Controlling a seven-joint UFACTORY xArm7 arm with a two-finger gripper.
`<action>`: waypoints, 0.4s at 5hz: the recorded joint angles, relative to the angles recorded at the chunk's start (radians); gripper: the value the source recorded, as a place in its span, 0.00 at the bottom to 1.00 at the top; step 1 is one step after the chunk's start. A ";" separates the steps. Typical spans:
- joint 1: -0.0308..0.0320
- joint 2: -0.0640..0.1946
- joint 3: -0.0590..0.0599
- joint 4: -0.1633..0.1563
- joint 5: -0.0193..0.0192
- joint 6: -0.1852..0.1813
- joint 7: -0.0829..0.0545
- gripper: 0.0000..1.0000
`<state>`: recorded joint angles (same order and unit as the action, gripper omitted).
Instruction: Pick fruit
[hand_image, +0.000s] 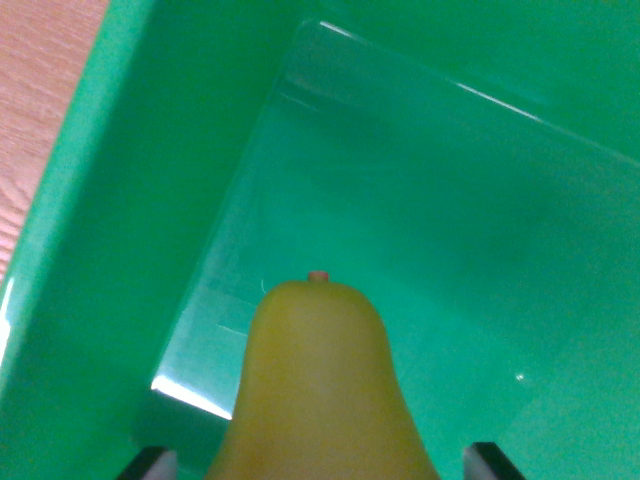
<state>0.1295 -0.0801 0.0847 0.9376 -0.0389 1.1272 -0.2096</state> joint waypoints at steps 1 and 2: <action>0.0000 0.000 0.000 0.000 0.0000 0.000 0.000 1.00; -0.0001 -0.021 0.000 0.027 0.0033 0.047 -0.004 1.00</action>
<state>0.1294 -0.1007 0.0846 0.9643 -0.0357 1.1743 -0.2132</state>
